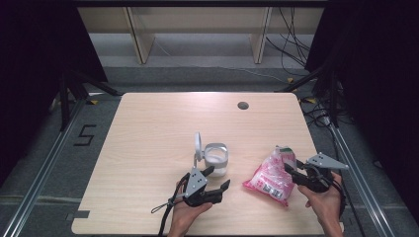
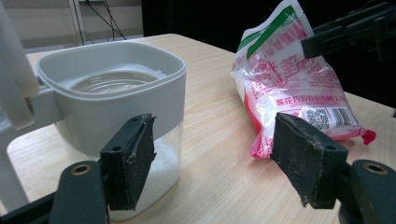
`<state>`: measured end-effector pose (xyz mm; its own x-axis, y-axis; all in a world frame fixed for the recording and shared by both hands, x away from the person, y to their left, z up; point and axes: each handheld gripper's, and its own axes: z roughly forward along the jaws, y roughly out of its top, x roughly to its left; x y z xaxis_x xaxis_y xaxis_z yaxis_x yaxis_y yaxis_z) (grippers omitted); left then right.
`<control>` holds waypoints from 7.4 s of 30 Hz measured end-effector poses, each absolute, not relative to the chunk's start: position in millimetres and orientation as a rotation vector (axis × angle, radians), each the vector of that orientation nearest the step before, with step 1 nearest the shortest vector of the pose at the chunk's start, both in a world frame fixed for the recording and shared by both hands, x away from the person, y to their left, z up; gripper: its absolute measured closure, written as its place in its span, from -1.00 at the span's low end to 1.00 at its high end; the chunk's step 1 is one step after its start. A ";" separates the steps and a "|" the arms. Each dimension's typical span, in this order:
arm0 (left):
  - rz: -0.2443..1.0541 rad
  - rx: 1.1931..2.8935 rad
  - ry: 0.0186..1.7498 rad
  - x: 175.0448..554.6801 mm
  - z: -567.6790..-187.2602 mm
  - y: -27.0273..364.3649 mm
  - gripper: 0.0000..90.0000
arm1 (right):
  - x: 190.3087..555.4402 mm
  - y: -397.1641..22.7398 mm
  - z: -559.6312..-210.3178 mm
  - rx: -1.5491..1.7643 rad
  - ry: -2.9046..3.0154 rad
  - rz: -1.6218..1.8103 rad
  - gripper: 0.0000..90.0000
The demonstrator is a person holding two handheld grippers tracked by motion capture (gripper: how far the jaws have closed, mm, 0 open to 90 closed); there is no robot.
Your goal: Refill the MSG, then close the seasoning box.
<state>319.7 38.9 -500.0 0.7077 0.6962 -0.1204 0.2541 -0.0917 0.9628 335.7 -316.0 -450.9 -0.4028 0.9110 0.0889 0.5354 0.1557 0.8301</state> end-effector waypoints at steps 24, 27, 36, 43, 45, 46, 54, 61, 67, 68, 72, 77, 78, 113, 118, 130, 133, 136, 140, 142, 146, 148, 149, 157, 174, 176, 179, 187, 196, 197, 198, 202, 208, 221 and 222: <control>0.471 1.669 0.773 322.4 -493.7 62.9 -0.16 | 320.0 -302.1 -445.5 1.281 1.998 1.187 0.04; 0.498 1.678 0.765 320.7 -490.5 70.2 -0.02 | 318.6 -293.5 -447.3 1.293 2.025 1.197 0.03; 0.537 1.696 0.763 317.1 -488.6 80.2 0.54 | 319.3 -287.5 -452.3 1.293 2.058 1.203 0.04; 0.624 1.705 0.772 316.1 -486.1 89.8 0.81 | 320.6 -286.9 -453.4 1.236 2.076 1.212 0.04; 0.626 1.694 0.785 316.7 -486.1 92.1 0.85 | 319.7 -286.3 -453.0 1.235 2.085 1.193 0.04; 0.639 1.703 0.771 318.0 -485.7 94.2 0.89 | 319.8 -285.5 -453.7 1.233 2.079 1.205 0.04; 0.672 1.681 0.807 323.8 -483.7 103.1 0.96 | 319.7 -277.6 -457.9 1.197 2.108 1.230 0.04; 0.699 1.665 0.844 332.1 -481.7 108.5 0.98 | 319.4 -274.8 -458.8 1.215 2.121 1.242 0.03; 0.704 1.654 0.848 335.0 -479.3 109.3 0.98 | 319.5 -270.5 -460.0 1.202 2.127 1.260 0.03; 0.710 1.662 0.844 335.9 -478.5 109.8 0.98 | 321.1 -272.3 -459.8 1.167 2.138 1.245 0.03; 0.712 1.663 0.848 339.7 -476.0 110.5 0.98 | 320.4 -271.2 -461.3 1.165 2.140 1.261 0.03; 0.718 1.669 0.835 342.8 -473.1 110.4 0.98 | 319.1 -272.3 -461.1 1.155 2.129 1.245 0.03; 0.715 1.661 0.847 342.8 -473.0 109.9 0.98 | 318.1 -271.9 -461.0 1.167 2.140 1.243 0.03; 0.706 1.688 0.813 356.1 -455.3 102.8 0.98 | 302.7 -258.7 -464.1 1.127 2.186 1.277 -0.03; 0.712 1.696 0.801 356.0 -452.3 100.3 0.98 | 300.9 -258.4 -463.9 1.136 2.177 1.278 -0.03; 0.710 1.695 0.791 356.4 -450.5 95.3 0.98 | 298.6 -258.0 -464.5 1.133 2.196 1.274 -0.03; 0.728 1.696 0.750 358.2 -448.2 92.8 0.97 | 298.5 -258.2 -465.0 1.126 2.198 1.269 -0.03; 0.723 1.700 0.750 357.6 -447.2 89.3 0.97 | 298.1 -258.4 -464.9 1.128 2.196 1.270 -0.03; 0.721 1.706 0.737 357.7 -447.1 84.6 0.96 | 298.9 -258.9 -465.3 1.111 2.190 1.267 -0.03; 0.714 1.702 0.730 357.6 -447.3 81.1 0.96 | 299.2 -258.1 -466.5 1.120 2.188 1.282 -0.03; 0.712 1.716 0.717 356.0 -446.3 74.6 0.93 | 298.2 -258.8 -466.0 1.128 2.187 1.287 -0.03; 0.707 1.717 0.713 355.8 -446.3 73.8 0.90 | 298.2 -259.3 -465.7 1.127 2.192 1.277 -0.03; 0.698 1.708 0.716 355.6 -446.4 73.3 0.87 | 298.4 -259.1 -466.2 1.126 2.188 1.283 -0.03; 0.604 1.688 0.721 351.3 -448.7 78.5 0.35 | 296.7 -257.6 -465.6 1.151 2.182 1.294 -0.05; 0.526 1.691 0.702 335.0 -458.9 80.3 -0.15 | 295.5 -256.5 -465.1 1.108 2.198 1.335 -0.09; 0.523 1.692 0.708 333.8 -459.7 80.0 -0.17 | 295.7 -256.9 -464.9 1.097 2.194 1.329 -0.09; 0.517 1.691 0.722 331.3 -461.3 80.2 -0.23 | 294.4 -255.3 -465.2 1.132 2.198 1.346 -0.10; 0.527 1.701 0.715 325.0 -465.7 81.3 -0.26 | 296.4 -256.7 -466.9 1.101 2.203 1.341 -0.11; 0.523 1.708 0.725 320.2 -471.3 79.7 -0.31 | 297.2 -256.3 -468.5 1.071 2.197 1.330 -0.11; 0.523 1.708 0.725 320.2 -471.3 79.7 -0.32 | 297.2 -255.3 -469.2 1.082 2.209 1.343 -0.11; 0.519 1.702 0.715 319.9 -473.0 78.3 -0.32 | 296.7 -255.3 -469.2 1.087 2.207 1.343 -0.11; 0.519 1.720 0.715 316.9 -473.7 77.2 -0.33 | 295.4 -256.4 -468.2 1.094 2.206 1.349 -0.11; 0.511 1.714 0.714 312.9 -477.1 77.0 -0.33 | 293.6 -252.9 -468.8 1.116 2.224 1.347 -0.11; 0.508 1.768 0.699 304.6 -487.6 75.7 -0.34 | 291.5 -249.6 -471.1 1.083 2.254 1.346 -0.12; 0.506 1.771 0.701 303.5 -488.3 75.4 -0.34 | 290.5 -249.4 -470.7 1.085 2.261 1.354 -0.12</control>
<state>303.5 75.4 -488.3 0.7328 0.6804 -0.0071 0.2075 -0.2134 0.9547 290.5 -249.4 -470.7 -0.6744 0.7275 0.1261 0.4546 0.2746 0.8473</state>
